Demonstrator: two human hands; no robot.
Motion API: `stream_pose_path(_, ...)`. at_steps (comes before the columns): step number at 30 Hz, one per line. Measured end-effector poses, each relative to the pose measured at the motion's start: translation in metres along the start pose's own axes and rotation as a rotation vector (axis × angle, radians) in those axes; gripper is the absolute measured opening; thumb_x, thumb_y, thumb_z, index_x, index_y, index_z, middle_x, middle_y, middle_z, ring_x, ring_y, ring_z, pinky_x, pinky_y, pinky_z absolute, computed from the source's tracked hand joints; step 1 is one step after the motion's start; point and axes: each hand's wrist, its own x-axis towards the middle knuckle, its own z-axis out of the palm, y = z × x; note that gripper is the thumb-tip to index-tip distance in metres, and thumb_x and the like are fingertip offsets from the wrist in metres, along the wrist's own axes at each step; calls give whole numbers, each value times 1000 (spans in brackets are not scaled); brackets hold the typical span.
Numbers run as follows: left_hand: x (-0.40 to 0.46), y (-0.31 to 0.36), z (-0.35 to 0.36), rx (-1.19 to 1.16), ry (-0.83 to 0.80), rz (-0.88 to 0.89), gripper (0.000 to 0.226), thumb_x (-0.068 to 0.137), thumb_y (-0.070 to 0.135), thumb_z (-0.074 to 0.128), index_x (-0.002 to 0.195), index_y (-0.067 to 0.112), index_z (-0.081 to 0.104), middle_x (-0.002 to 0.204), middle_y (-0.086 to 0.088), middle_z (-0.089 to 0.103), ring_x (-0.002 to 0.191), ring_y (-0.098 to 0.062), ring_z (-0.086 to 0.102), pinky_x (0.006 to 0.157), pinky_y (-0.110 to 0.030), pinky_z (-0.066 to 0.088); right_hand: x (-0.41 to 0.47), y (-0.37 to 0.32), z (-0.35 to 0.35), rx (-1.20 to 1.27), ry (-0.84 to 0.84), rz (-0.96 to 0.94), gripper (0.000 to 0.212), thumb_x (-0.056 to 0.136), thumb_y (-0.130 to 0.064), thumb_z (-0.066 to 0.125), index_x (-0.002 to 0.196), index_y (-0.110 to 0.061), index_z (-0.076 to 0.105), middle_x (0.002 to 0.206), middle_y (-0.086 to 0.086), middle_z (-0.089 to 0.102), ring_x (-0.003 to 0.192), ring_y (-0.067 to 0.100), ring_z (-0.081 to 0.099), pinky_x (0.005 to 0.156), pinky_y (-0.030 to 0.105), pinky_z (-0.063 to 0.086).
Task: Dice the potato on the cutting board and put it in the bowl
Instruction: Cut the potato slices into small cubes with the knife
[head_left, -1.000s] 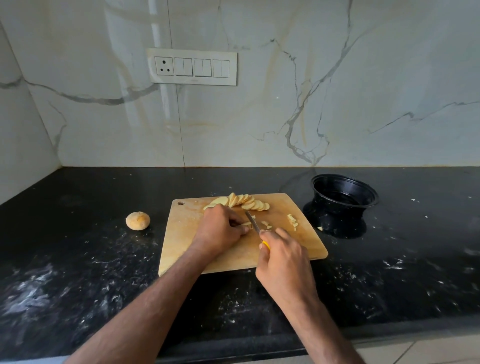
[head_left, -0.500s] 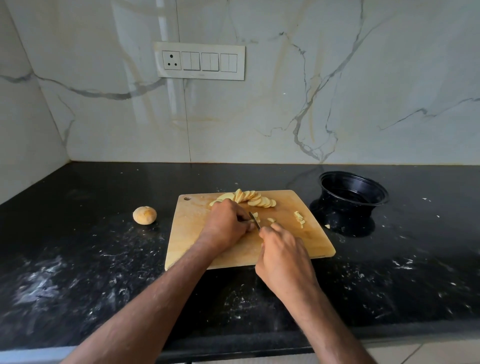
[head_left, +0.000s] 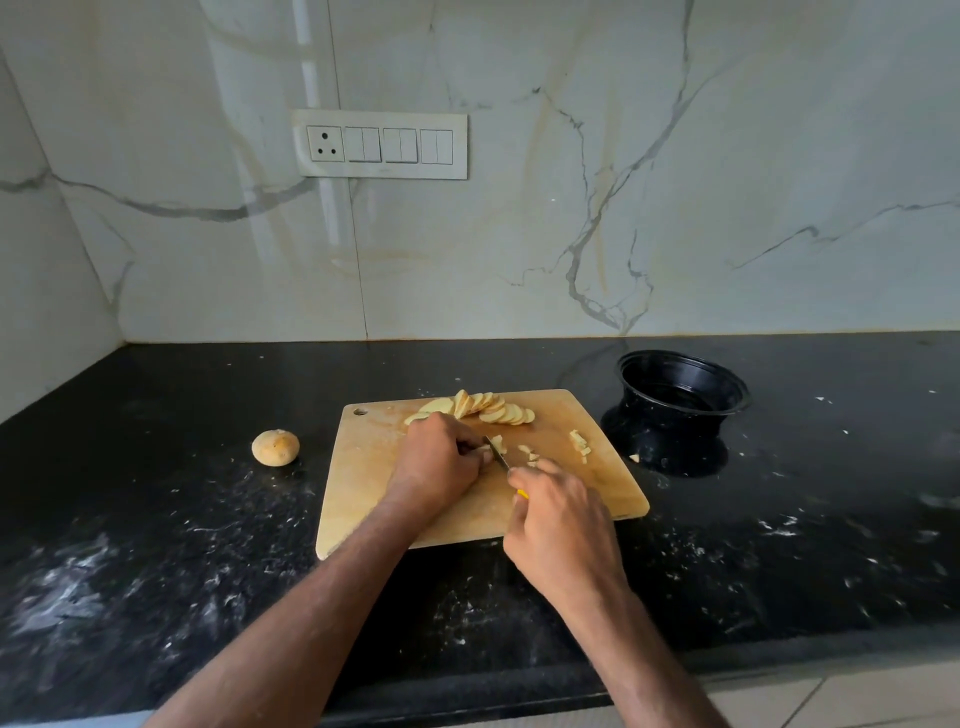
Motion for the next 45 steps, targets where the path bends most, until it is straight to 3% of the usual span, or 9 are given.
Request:
stream_pose_path(5,-1,-4,-2,-13,-15,36,11,83,21,83,94,20,83,91,7,75,77,-3,60,74,-22,52,-3,2,-2,9,44,66,26,94,-17,57,116,-21,69,111,-10,64,93,16,66,85,32,56)
stream_pose_path(8,-1,-3,-1,-8,11,32,4,81,23,84,82,20,82,76,8,73,72,-10,62,69,-32,54,-2,0,-4,43,68,43,28,95,-20,58,120,-22,69,112,-10,64,91,12,66,84,29,55)
stream_pose_path(13,0,-3,-2,-29,24,-13,6,78,22,87,82,21,83,69,19,63,72,-2,60,63,-16,48,-3,-2,-1,46,66,-15,27,95,-20,57,120,-23,68,109,-11,64,86,12,67,79,30,57)
stream_pose_path(18,1,-2,-4,-20,-4,-32,3,80,22,85,81,21,83,80,8,73,77,-7,62,72,-29,54,-2,-2,1,30,30,-34,28,96,-23,55,122,-24,66,111,-11,63,87,12,67,77,31,58)
stream_pose_path(24,1,-3,-3,-24,9,-26,3,79,21,86,80,21,83,76,13,68,75,-6,60,63,-18,44,-3,-3,2,19,37,-25,27,95,-23,57,121,-24,67,110,-12,64,85,12,68,76,29,58)
stream_pose_path(33,2,-2,-3,-11,8,-36,2,80,16,84,79,18,83,79,7,71,73,-7,60,61,-16,45,-3,-3,2,17,-2,-41,29,96,-21,56,123,-21,67,111,-11,63,87,12,68,78,29,58)
stream_pose_path(40,2,1,-5,-7,-9,-39,2,81,15,83,82,18,83,85,6,71,79,-11,62,69,-24,53,1,-3,2,56,-12,-53,28,95,-18,57,120,-20,68,111,-10,64,92,10,65,83,26,56)
stream_pose_path(45,3,-2,-4,-15,-11,-42,6,81,14,82,79,19,82,84,7,71,77,-9,62,64,-18,48,4,-4,0,31,-35,-67,30,91,-11,59,118,-19,68,113,-10,65,95,10,66,84,26,57)
